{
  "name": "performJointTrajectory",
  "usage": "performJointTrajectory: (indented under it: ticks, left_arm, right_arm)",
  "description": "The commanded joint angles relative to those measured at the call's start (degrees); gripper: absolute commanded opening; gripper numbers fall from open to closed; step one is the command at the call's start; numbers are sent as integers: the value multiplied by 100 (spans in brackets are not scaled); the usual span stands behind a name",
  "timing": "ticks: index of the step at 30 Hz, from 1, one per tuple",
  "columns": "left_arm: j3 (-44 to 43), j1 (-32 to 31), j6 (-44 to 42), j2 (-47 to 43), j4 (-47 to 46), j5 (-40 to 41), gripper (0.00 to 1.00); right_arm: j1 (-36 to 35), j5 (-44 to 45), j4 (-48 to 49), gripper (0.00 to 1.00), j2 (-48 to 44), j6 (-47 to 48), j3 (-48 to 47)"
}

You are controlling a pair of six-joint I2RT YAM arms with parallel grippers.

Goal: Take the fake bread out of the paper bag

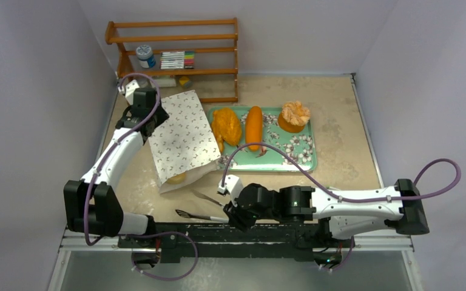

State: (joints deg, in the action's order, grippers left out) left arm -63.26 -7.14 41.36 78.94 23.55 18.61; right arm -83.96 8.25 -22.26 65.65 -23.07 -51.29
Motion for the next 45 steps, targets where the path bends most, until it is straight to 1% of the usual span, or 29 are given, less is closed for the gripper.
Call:
performJointTrajectory:
  ticks: [1, 6, 14, 15, 19, 24, 33, 45]
  left_arm:
    - [145, 28, 36, -253, -294, -100, 44]
    - [291, 27, 29, -318, -357, -205, 43]
    - [390, 28, 12, -394, -393, -301, 43]
    - [396, 28, 14, -407, -395, -307, 42]
    - [432, 28, 21, -458, -404, -352, 42]
    - [484, 28, 17, -467, -413, -381, 41]
    - [565, 28, 4, -427, -459, -454, 41]
    - [832, 28, -31, -427, -615, -572, 39]
  right_arm:
    - [112, 424, 539, 28, 79, -69, -225]
    - [376, 467, 785, 28, 168, -79, -299]
    - [791, 256, 1083, 28, 546, 58, -373]
    - [820, 237, 1118, 28, 591, 81, -539]
    - [978, 128, 1241, 28, 786, 130, -622]
    - [1068, -7, 1431, 28, 975, 171, -691]
    - [1118, -202, 1490, 28, 1275, 154, -788]
    - [1276, -270, 1820, 28, 1653, 65, -804]
